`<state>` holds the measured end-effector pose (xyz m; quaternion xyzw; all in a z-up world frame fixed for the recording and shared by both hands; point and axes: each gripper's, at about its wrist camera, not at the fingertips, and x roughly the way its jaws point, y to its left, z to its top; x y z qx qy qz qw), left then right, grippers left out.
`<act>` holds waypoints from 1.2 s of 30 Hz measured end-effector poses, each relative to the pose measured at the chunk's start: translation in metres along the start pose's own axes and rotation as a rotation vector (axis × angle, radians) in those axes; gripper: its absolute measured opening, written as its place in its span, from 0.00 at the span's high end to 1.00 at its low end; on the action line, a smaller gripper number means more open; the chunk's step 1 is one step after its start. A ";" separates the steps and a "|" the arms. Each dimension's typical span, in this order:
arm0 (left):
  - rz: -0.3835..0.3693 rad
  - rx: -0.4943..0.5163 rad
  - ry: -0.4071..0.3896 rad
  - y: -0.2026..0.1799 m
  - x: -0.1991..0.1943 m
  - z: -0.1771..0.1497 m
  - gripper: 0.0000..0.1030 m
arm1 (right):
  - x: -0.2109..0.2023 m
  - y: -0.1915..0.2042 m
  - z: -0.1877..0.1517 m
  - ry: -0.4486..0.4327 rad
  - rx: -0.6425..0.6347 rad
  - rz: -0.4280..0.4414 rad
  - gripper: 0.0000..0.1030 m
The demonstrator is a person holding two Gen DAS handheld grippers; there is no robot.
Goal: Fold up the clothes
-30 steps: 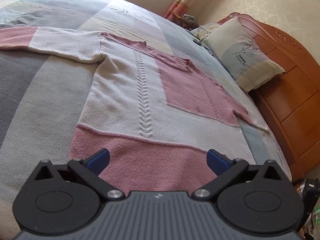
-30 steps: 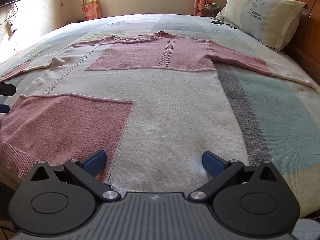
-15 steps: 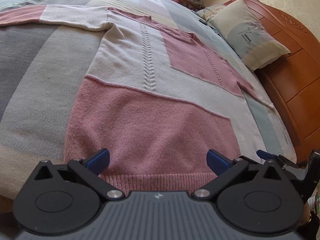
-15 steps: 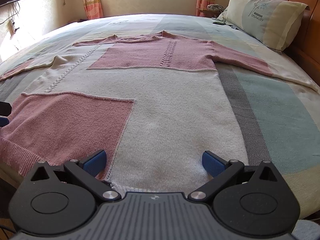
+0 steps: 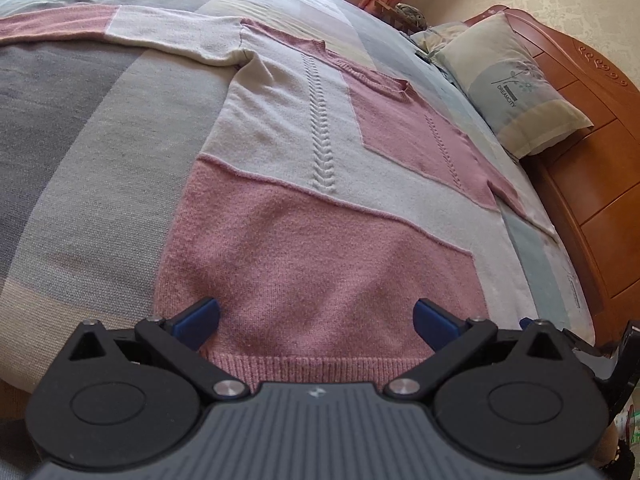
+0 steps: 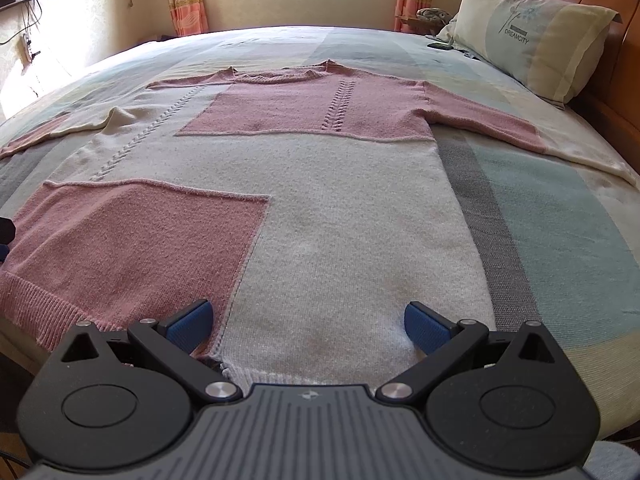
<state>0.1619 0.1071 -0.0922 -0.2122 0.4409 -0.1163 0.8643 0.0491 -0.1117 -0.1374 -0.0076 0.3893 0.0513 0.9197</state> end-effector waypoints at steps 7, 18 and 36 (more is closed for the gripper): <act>-0.089 0.047 0.032 -0.031 0.010 -0.001 0.01 | 0.001 0.000 0.001 0.003 -0.001 -0.004 0.00; -0.114 0.128 0.035 -0.051 -0.003 -0.013 0.01 | 0.000 -0.001 -0.001 0.003 -0.008 0.001 0.00; -0.182 0.111 0.111 -0.067 0.039 -0.016 0.01 | -0.002 0.000 -0.002 0.010 -0.013 0.001 0.00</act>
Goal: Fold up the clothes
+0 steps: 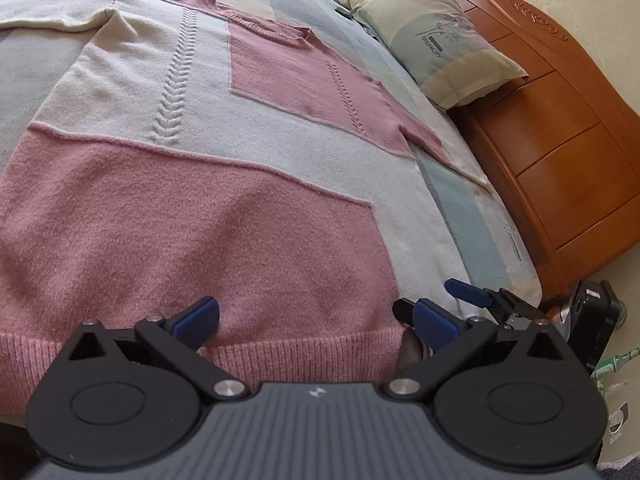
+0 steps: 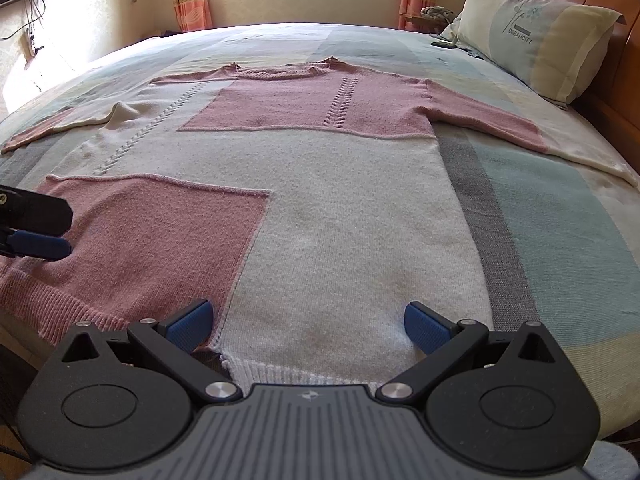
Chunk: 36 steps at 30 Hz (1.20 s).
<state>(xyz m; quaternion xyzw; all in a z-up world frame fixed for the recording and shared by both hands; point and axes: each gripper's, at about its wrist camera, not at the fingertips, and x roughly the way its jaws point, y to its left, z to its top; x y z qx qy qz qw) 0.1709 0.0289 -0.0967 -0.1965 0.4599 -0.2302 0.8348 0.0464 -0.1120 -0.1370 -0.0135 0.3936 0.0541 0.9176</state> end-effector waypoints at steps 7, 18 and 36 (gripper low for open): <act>0.019 -0.033 -0.049 0.006 0.015 0.035 0.01 | 0.001 0.003 0.000 -0.001 -0.004 -0.013 0.00; 0.080 -0.014 -0.085 0.018 -0.016 0.040 0.01 | 0.001 0.002 -0.001 -0.004 -0.007 -0.011 0.00; 0.114 -0.240 -0.145 0.105 0.012 0.138 0.01 | 0.002 0.004 -0.001 -0.008 -0.009 -0.022 0.00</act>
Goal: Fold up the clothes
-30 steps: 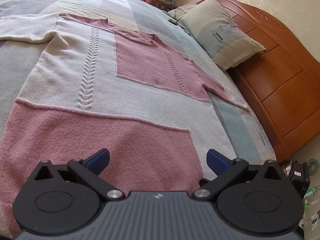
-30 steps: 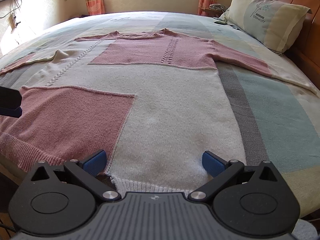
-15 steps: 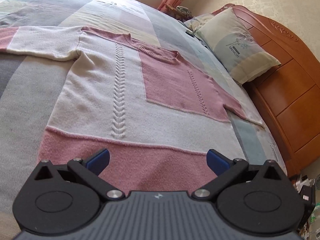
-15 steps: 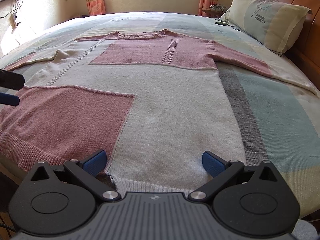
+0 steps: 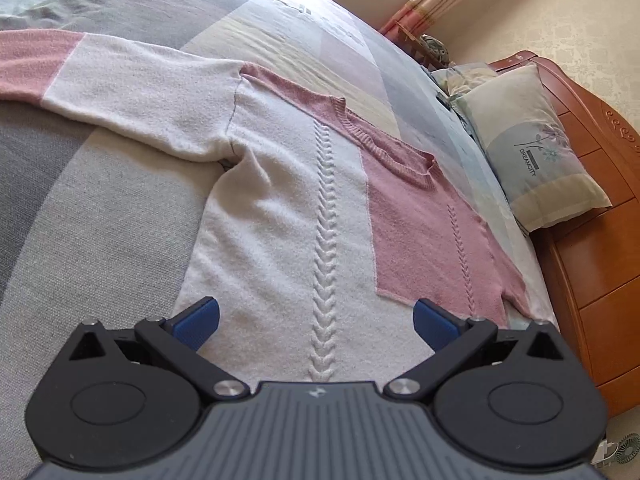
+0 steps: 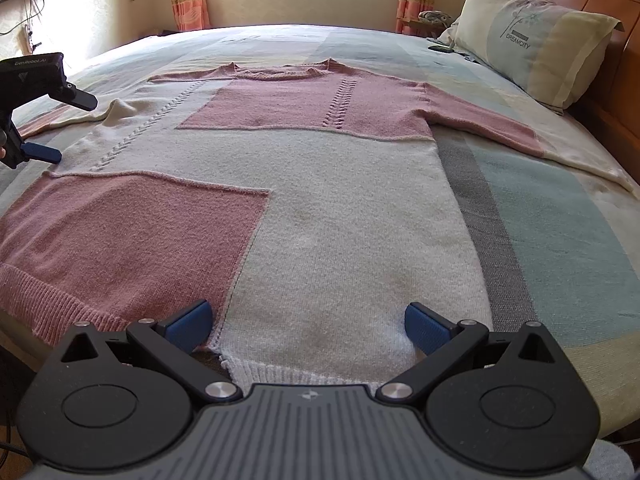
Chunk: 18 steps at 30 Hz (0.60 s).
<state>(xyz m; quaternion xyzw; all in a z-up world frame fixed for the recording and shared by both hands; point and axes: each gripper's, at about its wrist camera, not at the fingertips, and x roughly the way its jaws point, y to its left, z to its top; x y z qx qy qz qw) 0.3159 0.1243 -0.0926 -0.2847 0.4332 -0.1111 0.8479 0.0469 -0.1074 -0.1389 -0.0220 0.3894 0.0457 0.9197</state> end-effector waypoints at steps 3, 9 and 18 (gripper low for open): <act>-0.042 -0.019 0.024 0.002 0.017 0.005 0.01 | 0.001 0.000 0.001 -0.001 0.002 -0.003 0.00; 0.039 0.013 0.004 -0.004 0.013 0.020 0.01 | 0.002 0.000 0.002 -0.002 0.007 -0.008 0.00; -0.023 0.003 -0.007 -0.026 0.058 0.093 0.01 | 0.003 0.001 0.004 0.006 0.024 -0.020 0.00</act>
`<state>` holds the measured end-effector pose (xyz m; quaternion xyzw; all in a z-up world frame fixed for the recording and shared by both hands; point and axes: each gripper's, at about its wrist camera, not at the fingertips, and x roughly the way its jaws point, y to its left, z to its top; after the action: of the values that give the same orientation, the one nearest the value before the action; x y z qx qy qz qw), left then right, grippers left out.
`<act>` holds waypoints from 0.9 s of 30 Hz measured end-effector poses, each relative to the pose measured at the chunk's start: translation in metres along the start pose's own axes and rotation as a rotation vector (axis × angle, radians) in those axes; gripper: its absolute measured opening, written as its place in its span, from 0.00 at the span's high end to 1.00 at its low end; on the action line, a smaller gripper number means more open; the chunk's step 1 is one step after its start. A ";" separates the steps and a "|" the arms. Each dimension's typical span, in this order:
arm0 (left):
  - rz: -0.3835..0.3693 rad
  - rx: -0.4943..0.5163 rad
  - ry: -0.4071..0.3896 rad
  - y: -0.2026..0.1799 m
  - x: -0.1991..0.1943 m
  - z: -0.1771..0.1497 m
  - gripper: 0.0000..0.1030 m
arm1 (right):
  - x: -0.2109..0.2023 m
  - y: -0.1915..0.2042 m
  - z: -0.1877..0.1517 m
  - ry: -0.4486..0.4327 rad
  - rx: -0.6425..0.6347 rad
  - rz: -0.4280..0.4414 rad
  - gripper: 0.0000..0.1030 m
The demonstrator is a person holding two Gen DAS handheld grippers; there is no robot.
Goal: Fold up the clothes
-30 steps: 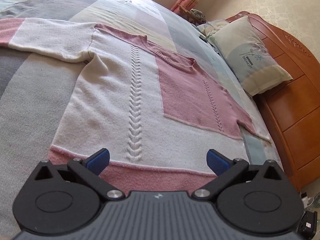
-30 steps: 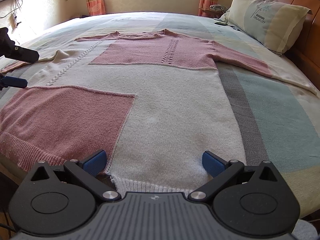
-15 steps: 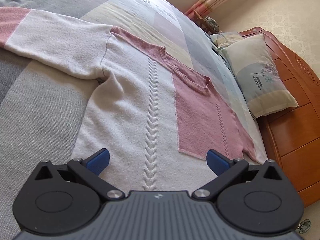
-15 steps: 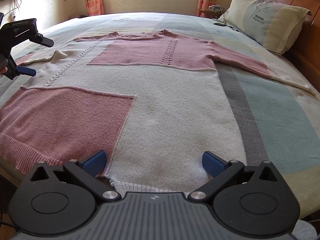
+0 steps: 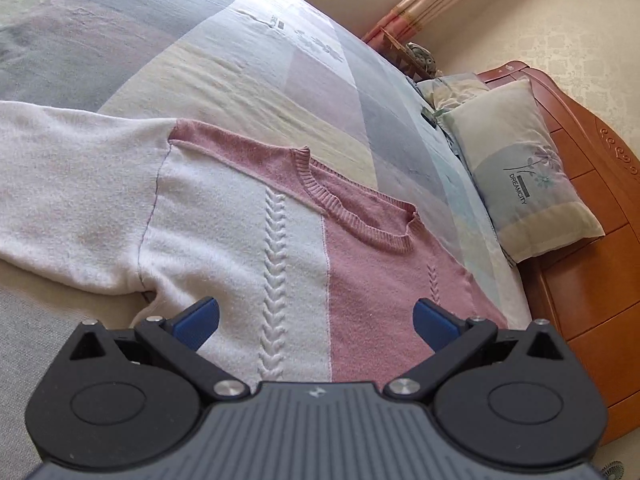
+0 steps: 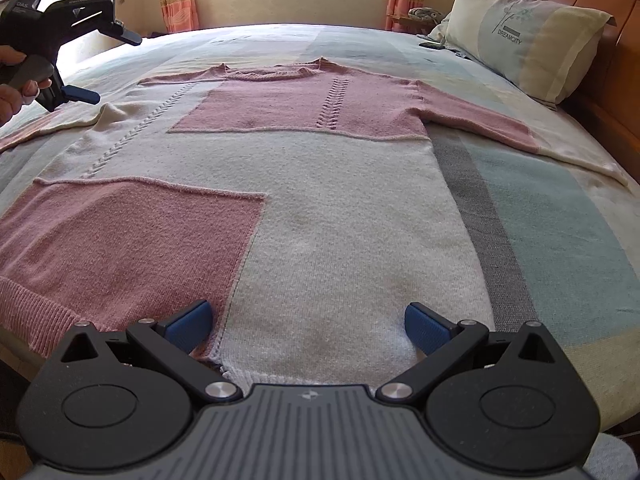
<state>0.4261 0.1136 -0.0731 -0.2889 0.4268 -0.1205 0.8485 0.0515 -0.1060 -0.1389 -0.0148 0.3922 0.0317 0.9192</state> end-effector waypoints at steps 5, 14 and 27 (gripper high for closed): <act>0.051 -0.034 0.032 0.017 0.043 0.014 0.01 | 0.000 -0.001 0.000 -0.001 0.001 0.000 0.00; 0.087 -0.115 -0.037 0.031 0.051 0.039 0.01 | 0.001 0.000 0.000 -0.011 -0.006 0.002 0.00; 0.008 0.206 0.077 -0.042 -0.035 -0.049 0.01 | 0.000 0.002 -0.002 -0.023 0.002 -0.004 0.00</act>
<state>0.3676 0.0771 -0.0484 -0.1936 0.4455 -0.1711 0.8572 0.0502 -0.1045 -0.1406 -0.0141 0.3815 0.0297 0.9238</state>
